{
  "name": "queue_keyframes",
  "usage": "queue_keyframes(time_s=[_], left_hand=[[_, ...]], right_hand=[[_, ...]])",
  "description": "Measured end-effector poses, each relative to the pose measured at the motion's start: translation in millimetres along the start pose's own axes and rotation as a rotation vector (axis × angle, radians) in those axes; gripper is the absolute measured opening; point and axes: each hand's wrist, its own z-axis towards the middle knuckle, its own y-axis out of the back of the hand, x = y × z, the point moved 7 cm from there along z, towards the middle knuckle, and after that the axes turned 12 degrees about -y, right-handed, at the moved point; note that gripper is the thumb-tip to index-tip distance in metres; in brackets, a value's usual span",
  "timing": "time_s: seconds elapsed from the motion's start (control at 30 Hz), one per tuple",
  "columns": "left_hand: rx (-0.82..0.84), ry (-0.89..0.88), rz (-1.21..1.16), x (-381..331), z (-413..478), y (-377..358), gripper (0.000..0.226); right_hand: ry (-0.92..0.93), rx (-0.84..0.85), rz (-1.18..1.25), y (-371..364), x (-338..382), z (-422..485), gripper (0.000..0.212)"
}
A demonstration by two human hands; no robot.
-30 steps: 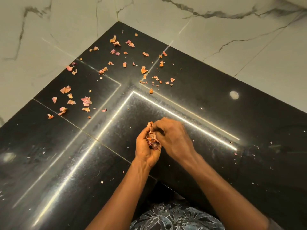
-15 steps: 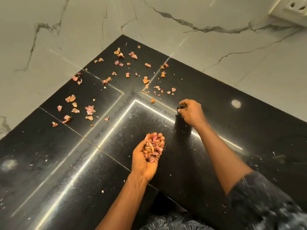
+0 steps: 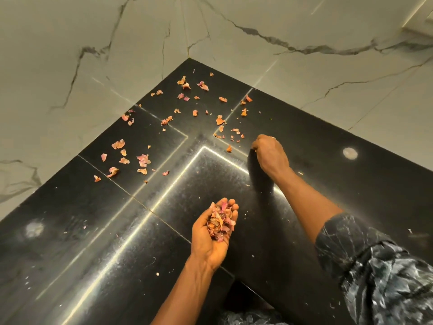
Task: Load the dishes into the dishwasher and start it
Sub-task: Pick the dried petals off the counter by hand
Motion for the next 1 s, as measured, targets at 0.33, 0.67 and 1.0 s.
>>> queue_keyframes(time_s=[0.33,0.67,1.0], left_hand=[[0.007,0.007,-0.008,6.1,7.9,-2.8,0.032],[0.015,-0.004,-0.061,-1.3,6.0,6.1,0.028],[-0.011,-0.062,-0.114,-24.7,-16.5,26.1,0.033]], right_hand=[[-0.117,0.159,0.581,49.9,14.3,-114.4,0.019],[0.137,0.223,0.688,69.9,71.0,-160.9,0.016],[-0.268,0.032,0.163,4.3,-5.9,-12.8,0.02]])
